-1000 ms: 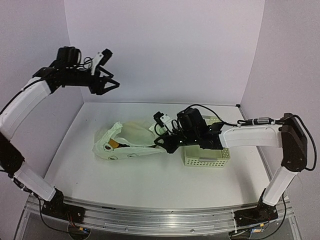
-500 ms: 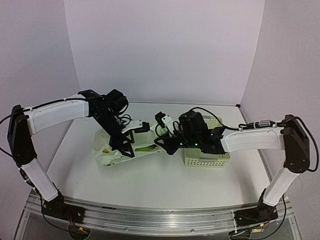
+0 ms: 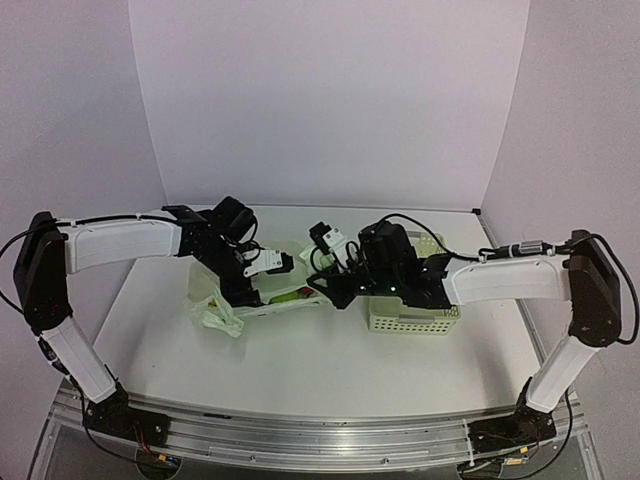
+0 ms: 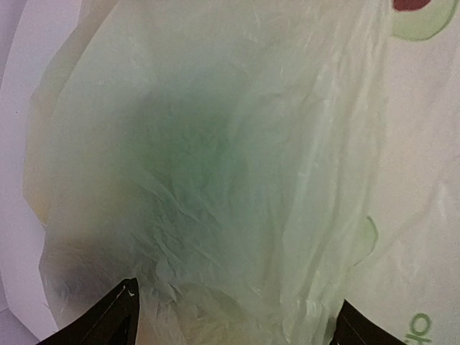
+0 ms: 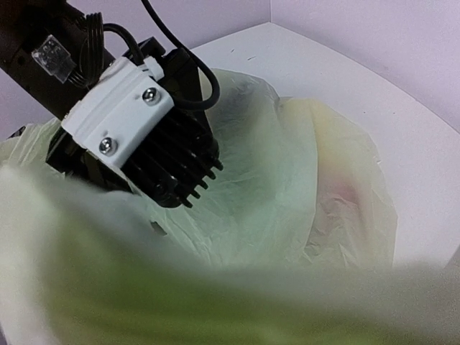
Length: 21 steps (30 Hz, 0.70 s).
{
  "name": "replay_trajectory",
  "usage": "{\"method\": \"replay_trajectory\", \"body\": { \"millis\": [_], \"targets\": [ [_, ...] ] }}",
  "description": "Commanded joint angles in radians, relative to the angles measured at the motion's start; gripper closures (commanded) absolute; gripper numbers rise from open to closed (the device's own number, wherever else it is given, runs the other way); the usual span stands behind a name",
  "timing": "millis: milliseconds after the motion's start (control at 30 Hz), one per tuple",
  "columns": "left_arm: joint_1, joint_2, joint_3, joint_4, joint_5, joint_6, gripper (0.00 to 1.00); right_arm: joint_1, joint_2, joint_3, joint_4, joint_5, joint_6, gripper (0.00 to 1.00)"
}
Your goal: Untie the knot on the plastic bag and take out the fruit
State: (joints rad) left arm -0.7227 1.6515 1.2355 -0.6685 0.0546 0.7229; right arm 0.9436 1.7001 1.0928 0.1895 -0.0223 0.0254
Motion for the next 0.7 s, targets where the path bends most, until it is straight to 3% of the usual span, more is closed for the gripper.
{"method": "replay_trajectory", "body": {
  "millis": [0, 133, 167, 333, 400, 567, 667],
  "targets": [
    [0.006, -0.056, -0.08, 0.15, -0.147, 0.107, 0.3, 0.006, -0.062, -0.021, 0.037, 0.008, -0.004, 0.85],
    [0.016, -0.09, -0.109, 0.263, -0.218, 0.16, 0.91, 0.007, -0.102, -0.053, 0.036, 0.059, -0.017, 0.8],
    [0.017, -0.1, -0.101, 0.287, -0.231, 0.161, 0.99, 0.006, -0.119, -0.064, 0.034, 0.075, -0.017, 0.77],
    [0.019, -0.147, -0.023, 0.331, -0.226, 0.086, 1.0, 0.009, -0.216, -0.006, -0.138, 0.143, -0.077, 0.43],
    [0.019, -0.16, 0.011, 0.291, -0.184, 0.036, 1.0, 0.033, -0.252, 0.06, -0.242, 0.189, -0.114, 0.34],
    [0.017, -0.171, 0.027, 0.22, -0.101, -0.058, 1.0, 0.165, -0.294, 0.197, -0.274, 0.281, -0.315, 0.32],
    [0.018, -0.161, 0.021, 0.232, -0.111, -0.092, 1.0, 0.193, -0.279, 0.234, -0.258, 0.264, -0.322, 0.31]
  ]
}}
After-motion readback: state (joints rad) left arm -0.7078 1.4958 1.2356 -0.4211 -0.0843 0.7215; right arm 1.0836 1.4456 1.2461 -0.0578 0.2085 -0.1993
